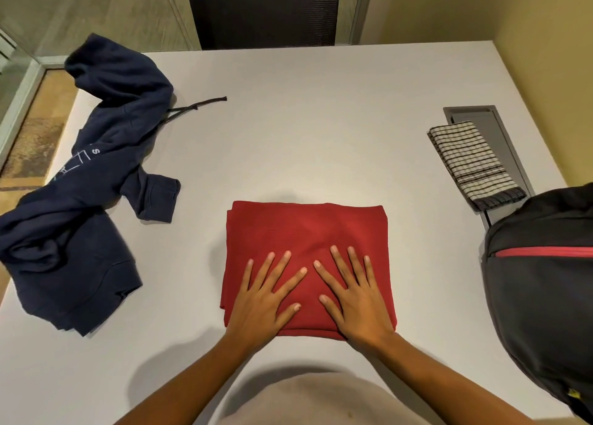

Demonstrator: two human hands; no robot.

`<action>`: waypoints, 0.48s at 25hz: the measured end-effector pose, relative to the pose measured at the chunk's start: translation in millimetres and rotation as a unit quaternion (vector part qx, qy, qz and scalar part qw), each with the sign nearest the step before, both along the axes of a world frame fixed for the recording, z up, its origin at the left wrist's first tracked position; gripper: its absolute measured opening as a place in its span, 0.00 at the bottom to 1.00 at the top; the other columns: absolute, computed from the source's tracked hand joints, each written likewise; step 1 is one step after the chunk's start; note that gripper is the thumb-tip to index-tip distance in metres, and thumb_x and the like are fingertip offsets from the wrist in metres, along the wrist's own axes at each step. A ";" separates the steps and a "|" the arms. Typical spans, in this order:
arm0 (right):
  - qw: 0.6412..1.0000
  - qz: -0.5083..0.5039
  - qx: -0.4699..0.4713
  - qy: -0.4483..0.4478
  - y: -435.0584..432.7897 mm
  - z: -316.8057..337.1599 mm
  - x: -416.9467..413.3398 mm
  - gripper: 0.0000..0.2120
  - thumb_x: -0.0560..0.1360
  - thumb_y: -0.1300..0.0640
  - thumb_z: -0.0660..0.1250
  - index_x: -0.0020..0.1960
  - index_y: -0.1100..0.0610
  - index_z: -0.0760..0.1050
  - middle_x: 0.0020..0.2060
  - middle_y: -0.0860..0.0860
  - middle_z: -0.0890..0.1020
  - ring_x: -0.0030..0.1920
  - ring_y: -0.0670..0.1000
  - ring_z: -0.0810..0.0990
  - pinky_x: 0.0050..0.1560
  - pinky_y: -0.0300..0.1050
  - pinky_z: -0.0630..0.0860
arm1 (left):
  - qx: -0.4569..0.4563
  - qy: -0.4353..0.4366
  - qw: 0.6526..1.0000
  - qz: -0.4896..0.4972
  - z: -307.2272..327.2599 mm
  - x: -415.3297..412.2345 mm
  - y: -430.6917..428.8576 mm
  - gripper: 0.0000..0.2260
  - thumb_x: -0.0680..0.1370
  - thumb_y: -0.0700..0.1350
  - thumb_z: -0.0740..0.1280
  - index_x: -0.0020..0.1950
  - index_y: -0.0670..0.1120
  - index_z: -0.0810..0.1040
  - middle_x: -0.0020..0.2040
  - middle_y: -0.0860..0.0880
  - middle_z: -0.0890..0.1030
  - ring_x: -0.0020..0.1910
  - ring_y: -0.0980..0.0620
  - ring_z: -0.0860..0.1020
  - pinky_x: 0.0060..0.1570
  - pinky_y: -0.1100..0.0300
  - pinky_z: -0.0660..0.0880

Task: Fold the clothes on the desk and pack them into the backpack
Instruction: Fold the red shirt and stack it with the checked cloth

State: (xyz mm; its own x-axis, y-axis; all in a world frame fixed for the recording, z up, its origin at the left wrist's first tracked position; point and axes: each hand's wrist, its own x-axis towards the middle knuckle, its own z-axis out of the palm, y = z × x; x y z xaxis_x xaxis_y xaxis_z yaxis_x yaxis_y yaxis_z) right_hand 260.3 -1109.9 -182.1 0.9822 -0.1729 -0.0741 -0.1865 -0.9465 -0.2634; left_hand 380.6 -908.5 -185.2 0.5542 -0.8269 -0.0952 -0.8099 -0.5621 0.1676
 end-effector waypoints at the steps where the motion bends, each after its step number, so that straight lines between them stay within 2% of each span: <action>1: 1.000 0.003 0.012 -0.006 -0.3 0.8 0.0 0.28 0.82 0.42 0.54 0.79 0.46 0.50 0.79 0.52 0.48 0.79 0.57 0.43 0.76 0.63 0.47 | 0.001 0.001 1.000 0.000 -0.3 1.4 0.4 0.27 0.79 0.63 0.54 0.78 0.60 0.53 0.79 0.50 0.53 0.78 0.46 0.51 0.72 0.39 0.52; 5: 0.993 0.092 0.068 -0.034 -4.4 1.7 -15.6 0.29 0.82 0.47 0.58 0.79 0.56 0.54 0.79 0.52 0.53 0.79 0.52 0.49 0.77 0.54 0.49 | -0.018 -0.002 0.999 -0.045 0.5 4.5 16.6 0.28 0.79 0.64 0.56 0.77 0.57 0.58 0.78 0.51 0.57 0.77 0.48 0.55 0.73 0.42 0.53; 8: 0.987 0.157 0.032 -0.024 -13.7 -1.8 -45.8 0.29 0.81 0.47 0.59 0.78 0.57 0.56 0.78 0.51 0.57 0.78 0.50 0.52 0.77 0.49 0.51 | -0.044 -0.011 0.996 -0.080 -3.7 0.8 53.9 0.27 0.80 0.61 0.57 0.77 0.53 0.61 0.77 0.53 0.62 0.76 0.50 0.60 0.73 0.45 0.57; 10: 0.985 0.167 0.006 -0.031 -22.8 -6.9 -61.5 0.29 0.80 0.53 0.62 0.78 0.58 0.58 0.77 0.52 0.60 0.78 0.50 0.54 0.76 0.49 0.55 | -0.057 -0.016 0.995 -0.084 -7.9 -0.5 76.4 0.22 0.82 0.53 0.56 0.76 0.49 0.63 0.76 0.52 0.63 0.75 0.51 0.62 0.74 0.47 0.56; 12: 0.981 0.184 -0.016 -0.056 -28.8 -12.0 -67.1 0.31 0.75 0.63 0.64 0.77 0.61 0.59 0.77 0.54 0.61 0.78 0.52 0.55 0.75 0.50 0.57 | -0.072 -0.019 0.994 -0.086 -8.3 3.9 85.4 0.19 0.84 0.45 0.50 0.75 0.47 0.64 0.76 0.51 0.64 0.74 0.50 0.64 0.75 0.50 0.54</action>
